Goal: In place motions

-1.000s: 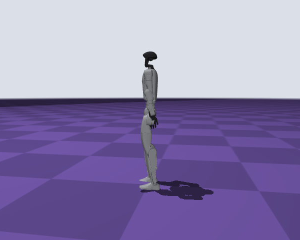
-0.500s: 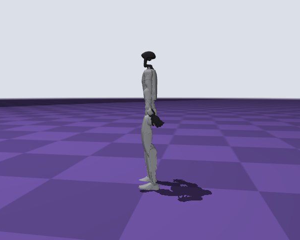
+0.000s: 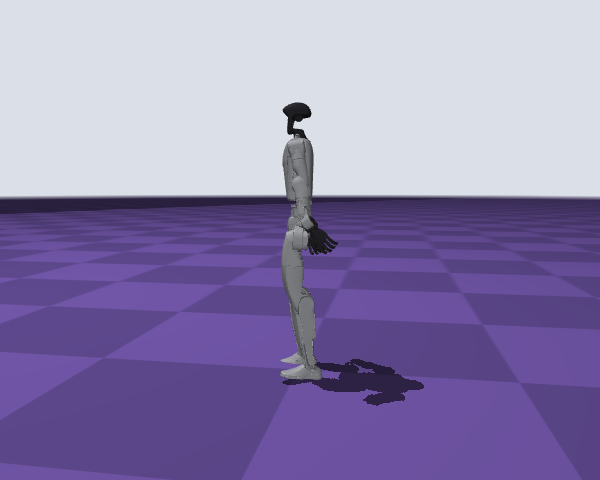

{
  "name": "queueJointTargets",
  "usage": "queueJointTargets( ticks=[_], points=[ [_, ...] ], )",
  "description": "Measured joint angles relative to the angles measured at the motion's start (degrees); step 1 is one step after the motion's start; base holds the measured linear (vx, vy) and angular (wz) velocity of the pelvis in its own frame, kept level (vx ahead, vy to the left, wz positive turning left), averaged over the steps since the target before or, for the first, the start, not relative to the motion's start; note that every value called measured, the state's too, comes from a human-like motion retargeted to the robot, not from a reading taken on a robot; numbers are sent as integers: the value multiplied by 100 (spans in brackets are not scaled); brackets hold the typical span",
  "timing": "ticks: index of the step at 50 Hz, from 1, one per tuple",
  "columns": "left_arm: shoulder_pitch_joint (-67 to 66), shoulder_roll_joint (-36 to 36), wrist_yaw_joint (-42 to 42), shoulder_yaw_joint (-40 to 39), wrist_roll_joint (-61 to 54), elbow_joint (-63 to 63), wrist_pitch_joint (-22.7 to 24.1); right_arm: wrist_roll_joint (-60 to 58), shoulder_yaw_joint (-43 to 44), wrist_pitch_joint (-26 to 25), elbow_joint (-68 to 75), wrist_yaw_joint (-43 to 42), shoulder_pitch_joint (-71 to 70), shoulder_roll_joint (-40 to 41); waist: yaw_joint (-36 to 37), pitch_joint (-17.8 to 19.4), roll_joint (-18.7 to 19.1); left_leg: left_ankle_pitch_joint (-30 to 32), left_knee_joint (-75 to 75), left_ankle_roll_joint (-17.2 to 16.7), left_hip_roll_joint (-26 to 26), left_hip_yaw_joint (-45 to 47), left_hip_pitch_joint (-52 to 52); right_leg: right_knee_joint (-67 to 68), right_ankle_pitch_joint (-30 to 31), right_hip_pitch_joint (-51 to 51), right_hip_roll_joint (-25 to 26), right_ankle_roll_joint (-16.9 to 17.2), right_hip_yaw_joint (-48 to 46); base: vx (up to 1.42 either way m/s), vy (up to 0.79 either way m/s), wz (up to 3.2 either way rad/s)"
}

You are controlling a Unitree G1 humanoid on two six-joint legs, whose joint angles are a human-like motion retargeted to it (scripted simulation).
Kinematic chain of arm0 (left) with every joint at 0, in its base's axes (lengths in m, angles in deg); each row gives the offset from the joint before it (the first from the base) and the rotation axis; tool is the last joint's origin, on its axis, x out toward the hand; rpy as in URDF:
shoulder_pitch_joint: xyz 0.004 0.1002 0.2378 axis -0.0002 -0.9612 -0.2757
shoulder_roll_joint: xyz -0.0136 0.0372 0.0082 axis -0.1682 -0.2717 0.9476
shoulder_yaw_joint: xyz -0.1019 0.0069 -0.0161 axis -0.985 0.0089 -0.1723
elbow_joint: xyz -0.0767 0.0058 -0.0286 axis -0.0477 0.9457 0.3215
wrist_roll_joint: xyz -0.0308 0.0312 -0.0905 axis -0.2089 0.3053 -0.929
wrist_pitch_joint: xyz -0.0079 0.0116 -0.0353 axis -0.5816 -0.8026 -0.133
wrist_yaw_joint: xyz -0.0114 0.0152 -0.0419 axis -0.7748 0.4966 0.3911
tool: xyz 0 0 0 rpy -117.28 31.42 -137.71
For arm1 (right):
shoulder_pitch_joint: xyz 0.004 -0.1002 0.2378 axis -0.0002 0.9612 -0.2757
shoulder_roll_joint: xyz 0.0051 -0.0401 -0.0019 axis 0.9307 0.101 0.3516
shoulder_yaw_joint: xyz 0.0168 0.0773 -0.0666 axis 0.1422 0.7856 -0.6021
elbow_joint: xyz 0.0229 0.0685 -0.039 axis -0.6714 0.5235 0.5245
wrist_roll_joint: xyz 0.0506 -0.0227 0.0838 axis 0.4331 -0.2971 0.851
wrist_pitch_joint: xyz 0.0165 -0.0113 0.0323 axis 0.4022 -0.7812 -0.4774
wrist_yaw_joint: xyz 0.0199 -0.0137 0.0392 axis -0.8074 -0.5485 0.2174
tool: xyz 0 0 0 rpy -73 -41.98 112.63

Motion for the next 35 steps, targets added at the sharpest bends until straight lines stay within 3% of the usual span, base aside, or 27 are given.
queueJointTargets(
  ticks=[5, 10, 20, 35],
  points=[
    [153, -17, 725, 48, 162, -171, 295, -698, -195, -8, -151, -529, -126, -60, -90, -97, 3, 13, -4, 1, -19, -95, -28, -45, -15, 43, -1, 4, -101, 0, 0, 13],
    [264, 126, 1038, 64, 164, -239, 406, -1131, -307, 50, -76, -440, -118, -49, -63, -241, 9, 6, -12, -4, -22, -124, -58, -39, -37, 10, 6, 3, -93, 0, 0, 0],
    [417, 360, 1003, 195, 438, 51, 480, -993, -242, 319, 394, 485, 28, 131, 4, -458, -40, -3, -20, -6, -54, -86, -171, -88, -132, -60, 127, -103, -56, 0, 0, 0],
    [444, 634, 469, 269, -93, 446, 427, -1337, -478, -97, 410, -176, -140, 229, -150, -491, 31, 22, -69, -35, -18, -132, -217, -70, -78, -195, 91, -69, -74, -1, 0, 0]
  ],
)
